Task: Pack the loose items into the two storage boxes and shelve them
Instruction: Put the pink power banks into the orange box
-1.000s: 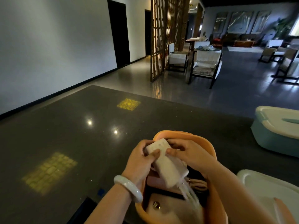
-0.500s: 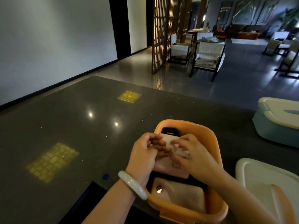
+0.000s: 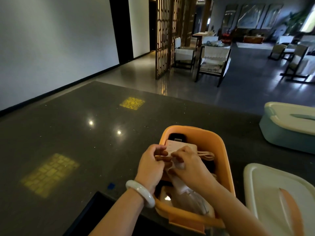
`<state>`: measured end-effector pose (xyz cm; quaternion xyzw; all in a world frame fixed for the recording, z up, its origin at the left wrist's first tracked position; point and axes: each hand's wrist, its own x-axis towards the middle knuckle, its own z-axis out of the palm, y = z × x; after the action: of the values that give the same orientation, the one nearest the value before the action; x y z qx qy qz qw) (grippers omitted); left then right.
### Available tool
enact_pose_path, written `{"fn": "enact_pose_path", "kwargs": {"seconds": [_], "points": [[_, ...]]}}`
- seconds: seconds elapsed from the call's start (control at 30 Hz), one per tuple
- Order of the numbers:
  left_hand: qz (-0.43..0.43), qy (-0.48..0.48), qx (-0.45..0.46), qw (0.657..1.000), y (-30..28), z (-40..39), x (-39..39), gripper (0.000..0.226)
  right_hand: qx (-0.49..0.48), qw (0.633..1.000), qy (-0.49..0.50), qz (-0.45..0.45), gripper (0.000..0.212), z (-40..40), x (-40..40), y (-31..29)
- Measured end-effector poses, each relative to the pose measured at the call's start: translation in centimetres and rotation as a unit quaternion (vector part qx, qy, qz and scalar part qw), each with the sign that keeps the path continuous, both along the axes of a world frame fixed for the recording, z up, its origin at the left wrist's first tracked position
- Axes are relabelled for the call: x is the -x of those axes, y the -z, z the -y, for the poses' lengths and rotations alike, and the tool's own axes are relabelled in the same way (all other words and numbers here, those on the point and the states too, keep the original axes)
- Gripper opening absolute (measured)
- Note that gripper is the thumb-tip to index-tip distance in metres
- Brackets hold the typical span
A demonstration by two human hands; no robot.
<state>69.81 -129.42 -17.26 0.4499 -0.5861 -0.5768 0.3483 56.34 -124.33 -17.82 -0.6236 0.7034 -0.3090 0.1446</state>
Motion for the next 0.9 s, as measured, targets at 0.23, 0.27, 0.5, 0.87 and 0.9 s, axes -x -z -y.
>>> {"fn": "enact_pose_path", "kwargs": {"seconds": [0.23, 0.27, 0.5, 0.87, 0.9], "points": [[0.129, -0.023, 0.138, 0.982, 0.3, 1.4, -1.1, 0.032, -0.136, 0.985, 0.056, -0.086, 0.091, -1.0, 0.1, 1.1], [0.146, -0.022, 0.154, 0.977, 0.4, 1.6, -1.2, 0.031, -0.145, 0.985, 0.062, -0.076, 0.095, -1.2, 0.0, 1.3], [0.182, -0.014, 0.136, 0.974, 1.9, 2.1, -1.7, 0.030, -0.128, 0.988, 0.076, -0.033, 0.099, -1.4, -0.2, 2.5], [0.142, -0.021, 0.070, 0.987, 2.9, 1.7, -2.0, 0.023, -0.145, 0.987, -0.072, -0.023, 0.087, -4.3, 3.2, 0.3], [0.136, -0.023, 0.064, 0.988, 2.9, 1.7, -1.9, 0.023, -0.151, 0.985, -0.088, -0.018, 0.086, -4.5, 3.1, 0.1]]}}
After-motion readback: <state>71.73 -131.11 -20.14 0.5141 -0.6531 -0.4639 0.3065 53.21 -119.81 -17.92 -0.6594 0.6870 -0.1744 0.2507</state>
